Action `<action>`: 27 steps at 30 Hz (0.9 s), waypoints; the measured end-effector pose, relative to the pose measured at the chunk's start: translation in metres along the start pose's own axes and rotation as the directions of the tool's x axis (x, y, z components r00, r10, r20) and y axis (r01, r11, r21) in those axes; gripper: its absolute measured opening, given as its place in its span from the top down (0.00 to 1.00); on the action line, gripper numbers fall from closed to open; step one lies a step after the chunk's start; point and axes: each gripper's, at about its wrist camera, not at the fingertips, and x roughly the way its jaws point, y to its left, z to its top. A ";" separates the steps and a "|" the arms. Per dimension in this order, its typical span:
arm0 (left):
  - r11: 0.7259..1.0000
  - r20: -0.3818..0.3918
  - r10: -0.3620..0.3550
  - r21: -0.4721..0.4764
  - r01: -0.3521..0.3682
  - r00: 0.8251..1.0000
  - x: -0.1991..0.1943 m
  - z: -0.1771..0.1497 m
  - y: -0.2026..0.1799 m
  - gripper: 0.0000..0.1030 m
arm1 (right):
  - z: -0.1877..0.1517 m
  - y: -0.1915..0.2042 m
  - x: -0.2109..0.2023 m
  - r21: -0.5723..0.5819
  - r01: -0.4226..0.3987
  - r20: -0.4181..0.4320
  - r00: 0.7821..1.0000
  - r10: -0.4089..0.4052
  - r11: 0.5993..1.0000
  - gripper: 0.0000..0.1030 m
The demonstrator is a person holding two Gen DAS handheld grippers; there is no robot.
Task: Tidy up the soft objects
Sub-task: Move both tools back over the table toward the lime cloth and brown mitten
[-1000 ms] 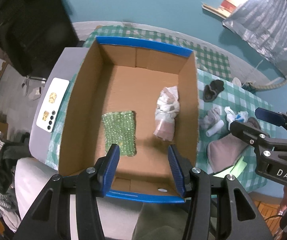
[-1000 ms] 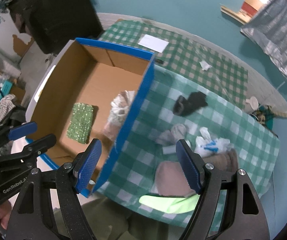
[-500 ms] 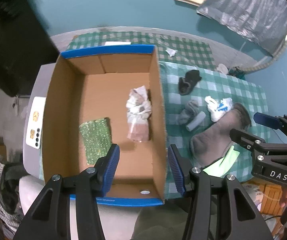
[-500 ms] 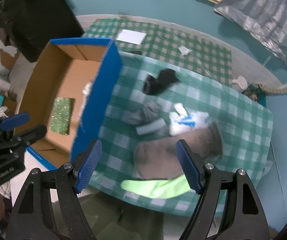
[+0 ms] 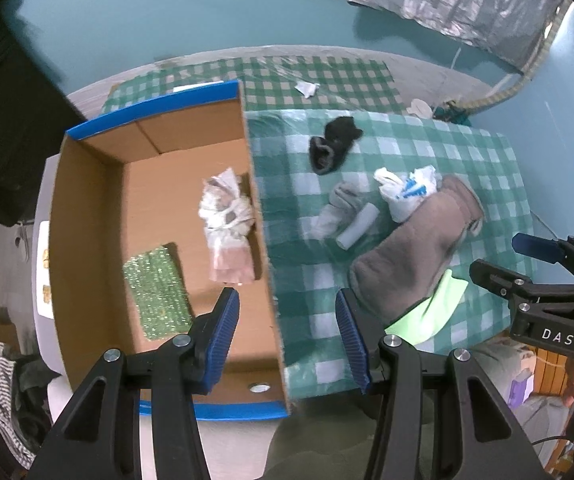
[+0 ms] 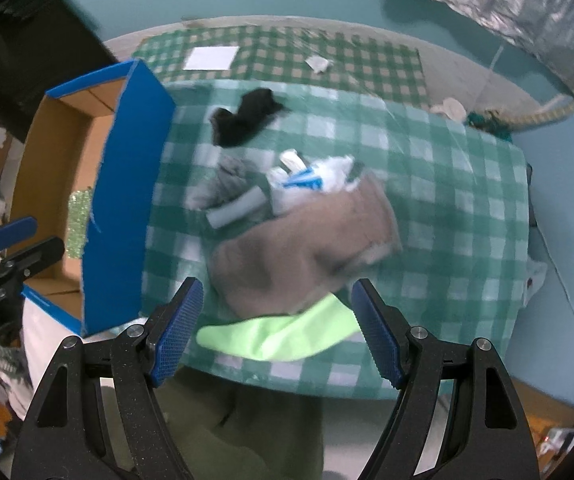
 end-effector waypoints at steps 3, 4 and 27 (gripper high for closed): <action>1.000 -0.014 -0.002 0.031 0.002 1.000 0.006 -0.001 -0.011 0.50 | -0.007 -0.010 0.007 0.034 -0.001 -0.018 1.000 0.001 0.999 0.25; 0.999 -0.017 -0.003 0.040 0.004 1.000 0.008 -0.001 -0.015 0.50 | -0.010 -0.013 0.009 0.043 0.002 -0.023 1.000 -0.001 0.999 0.25; 0.965 -0.049 0.089 0.252 -0.074 0.995 0.069 -0.008 -0.079 0.50 | -0.049 -0.048 0.076 0.252 0.007 -0.155 0.987 0.033 0.968 0.25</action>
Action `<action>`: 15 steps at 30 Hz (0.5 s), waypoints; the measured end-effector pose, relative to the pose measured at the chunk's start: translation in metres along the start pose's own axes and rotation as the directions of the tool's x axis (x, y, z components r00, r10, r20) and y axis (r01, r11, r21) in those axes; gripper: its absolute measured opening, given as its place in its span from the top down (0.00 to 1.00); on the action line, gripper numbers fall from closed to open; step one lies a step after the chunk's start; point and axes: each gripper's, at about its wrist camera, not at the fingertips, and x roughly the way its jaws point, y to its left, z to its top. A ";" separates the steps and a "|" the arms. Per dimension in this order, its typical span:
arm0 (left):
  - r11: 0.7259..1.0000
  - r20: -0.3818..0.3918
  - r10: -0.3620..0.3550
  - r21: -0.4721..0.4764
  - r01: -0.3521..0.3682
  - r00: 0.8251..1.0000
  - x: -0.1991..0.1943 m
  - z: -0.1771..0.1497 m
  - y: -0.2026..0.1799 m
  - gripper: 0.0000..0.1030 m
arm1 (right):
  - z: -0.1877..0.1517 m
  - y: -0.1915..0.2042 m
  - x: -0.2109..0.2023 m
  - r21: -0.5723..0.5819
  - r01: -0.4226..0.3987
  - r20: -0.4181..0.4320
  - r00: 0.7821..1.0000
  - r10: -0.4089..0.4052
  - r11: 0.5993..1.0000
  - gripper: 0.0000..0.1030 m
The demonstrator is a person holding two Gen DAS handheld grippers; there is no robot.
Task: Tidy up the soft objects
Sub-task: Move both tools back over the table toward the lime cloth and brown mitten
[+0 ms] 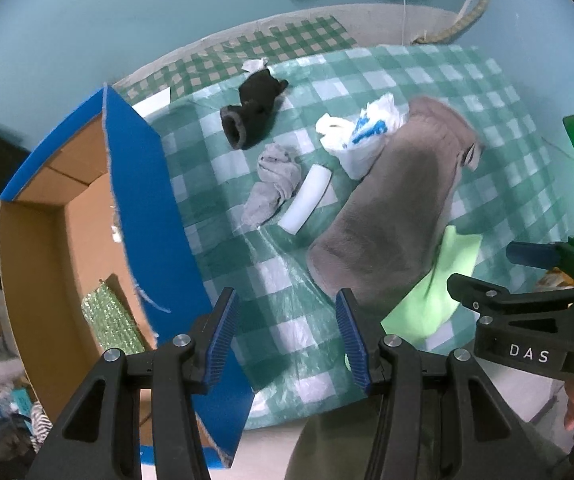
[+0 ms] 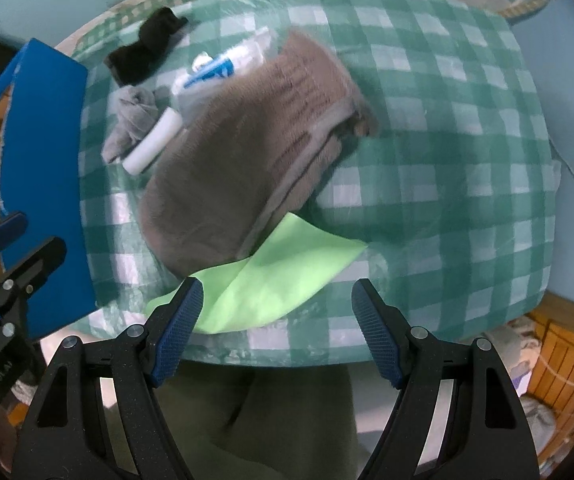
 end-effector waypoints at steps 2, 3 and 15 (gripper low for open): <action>1.000 -0.007 0.008 0.005 -0.008 1.000 0.006 -0.001 -0.002 0.50 | -0.001 -0.002 0.008 0.014 -0.005 -0.014 1.000 0.005 1.000 0.25; 1.000 -0.009 0.013 0.006 -0.013 1.000 0.008 -0.001 -0.003 0.50 | -0.001 -0.002 0.012 0.022 -0.010 -0.023 1.000 0.011 1.000 0.25; 0.998 -0.023 0.041 0.038 -0.040 0.999 0.023 -0.004 -0.011 0.50 | -0.003 -0.004 0.039 0.060 -0.021 -0.070 0.997 0.026 0.998 0.25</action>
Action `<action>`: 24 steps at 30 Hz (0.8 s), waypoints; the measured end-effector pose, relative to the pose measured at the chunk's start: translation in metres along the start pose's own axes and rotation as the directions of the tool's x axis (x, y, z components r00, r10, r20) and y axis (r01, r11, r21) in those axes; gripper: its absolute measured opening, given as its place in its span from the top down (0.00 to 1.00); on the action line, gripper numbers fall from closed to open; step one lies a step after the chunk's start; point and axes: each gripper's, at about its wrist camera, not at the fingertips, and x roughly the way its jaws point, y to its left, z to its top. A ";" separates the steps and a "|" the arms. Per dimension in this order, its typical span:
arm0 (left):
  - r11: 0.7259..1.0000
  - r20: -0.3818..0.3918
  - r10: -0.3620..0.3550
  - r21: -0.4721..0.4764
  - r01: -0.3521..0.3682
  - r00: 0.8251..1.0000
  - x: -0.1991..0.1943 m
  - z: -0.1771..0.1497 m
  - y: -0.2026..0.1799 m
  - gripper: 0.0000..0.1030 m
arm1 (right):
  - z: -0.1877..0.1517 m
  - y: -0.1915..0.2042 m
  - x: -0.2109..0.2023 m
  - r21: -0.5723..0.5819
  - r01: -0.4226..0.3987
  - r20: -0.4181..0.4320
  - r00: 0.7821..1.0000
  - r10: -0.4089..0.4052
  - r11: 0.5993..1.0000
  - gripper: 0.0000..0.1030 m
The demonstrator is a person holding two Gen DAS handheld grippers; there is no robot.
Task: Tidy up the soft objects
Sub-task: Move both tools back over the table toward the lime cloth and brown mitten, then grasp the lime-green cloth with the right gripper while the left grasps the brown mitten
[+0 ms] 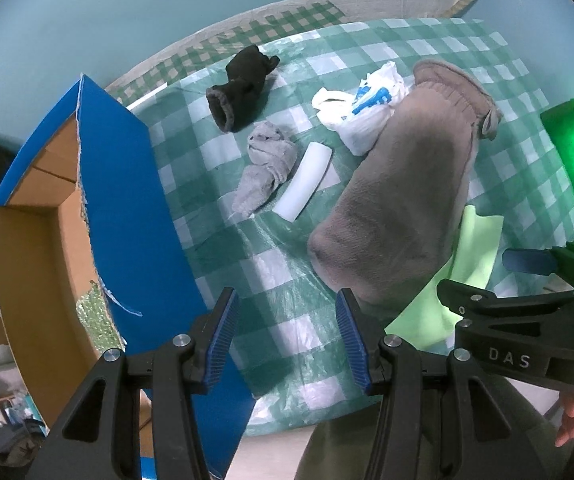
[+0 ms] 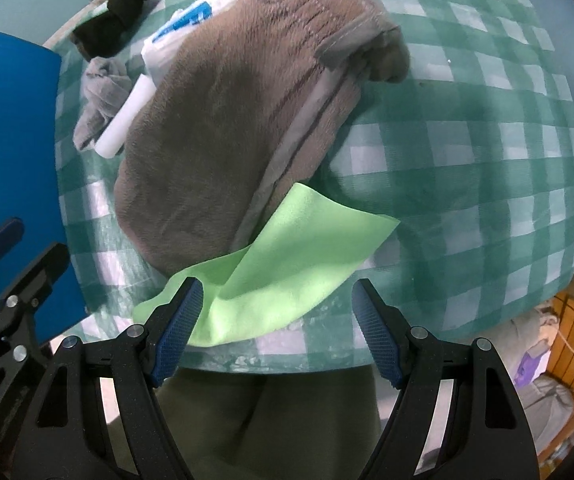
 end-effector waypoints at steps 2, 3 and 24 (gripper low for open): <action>1.000 -0.006 0.001 -0.001 -0.001 1.000 0.002 0.000 0.001 0.50 | 0.000 0.000 0.005 0.001 0.005 -0.008 1.000 -0.005 1.000 0.25; 1.000 -0.009 0.003 -0.001 -0.003 1.000 0.002 0.001 0.001 0.50 | 0.001 0.000 0.008 -0.003 0.009 -0.014 1.000 -0.009 1.000 0.25; 0.999 -0.024 -0.036 0.013 0.037 0.999 0.010 0.021 -0.009 0.43 | 0.013 -0.025 0.021 -0.131 0.127 0.003 0.992 -0.127 0.983 0.86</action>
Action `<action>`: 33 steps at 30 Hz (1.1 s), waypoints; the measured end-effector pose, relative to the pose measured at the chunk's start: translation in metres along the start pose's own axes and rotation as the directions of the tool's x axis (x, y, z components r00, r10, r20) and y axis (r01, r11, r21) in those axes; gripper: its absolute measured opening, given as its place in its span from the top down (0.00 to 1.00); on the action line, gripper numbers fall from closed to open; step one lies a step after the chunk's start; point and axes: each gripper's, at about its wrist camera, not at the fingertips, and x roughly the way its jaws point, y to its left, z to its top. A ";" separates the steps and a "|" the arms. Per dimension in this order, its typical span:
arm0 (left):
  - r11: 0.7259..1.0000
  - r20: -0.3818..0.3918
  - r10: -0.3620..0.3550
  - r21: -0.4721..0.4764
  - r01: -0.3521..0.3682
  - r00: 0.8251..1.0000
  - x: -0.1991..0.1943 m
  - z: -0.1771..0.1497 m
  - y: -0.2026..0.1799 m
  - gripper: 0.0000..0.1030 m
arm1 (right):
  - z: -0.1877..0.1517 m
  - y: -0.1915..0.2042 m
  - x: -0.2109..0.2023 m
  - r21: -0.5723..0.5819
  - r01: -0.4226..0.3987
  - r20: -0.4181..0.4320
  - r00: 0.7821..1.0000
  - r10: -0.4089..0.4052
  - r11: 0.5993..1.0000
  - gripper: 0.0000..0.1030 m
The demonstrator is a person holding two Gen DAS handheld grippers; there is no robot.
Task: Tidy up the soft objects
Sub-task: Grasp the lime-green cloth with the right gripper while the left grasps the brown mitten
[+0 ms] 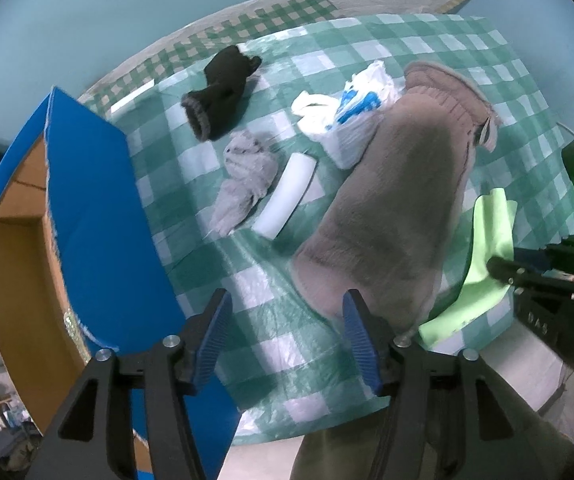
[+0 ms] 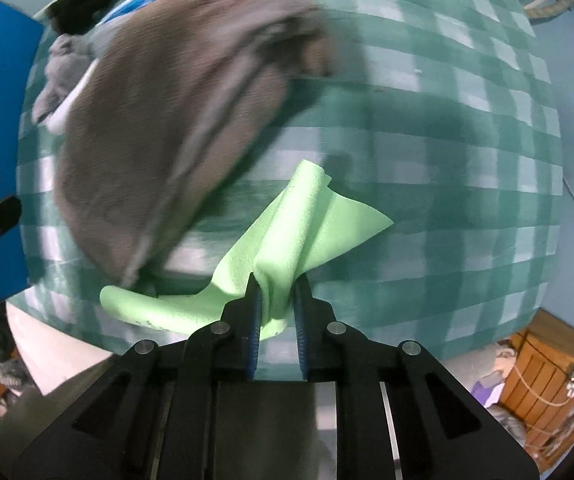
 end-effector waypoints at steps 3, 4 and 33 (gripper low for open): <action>1.000 0.005 -0.008 0.018 0.008 1.000 0.000 0.006 -0.005 0.41 | 0.002 -0.016 0.004 0.008 0.018 0.010 1.000 -0.018 1.000 0.86; 1.000 0.004 -0.009 0.022 0.009 1.000 0.000 0.009 -0.005 0.37 | 0.004 -0.022 0.004 0.007 0.027 0.015 1.000 -0.027 1.000 0.86; 0.992 -0.109 -0.065 0.105 0.076 0.992 0.051 0.066 -0.032 0.31 | 0.019 -0.076 -0.028 0.136 -0.096 0.038 0.995 0.092 0.986 0.40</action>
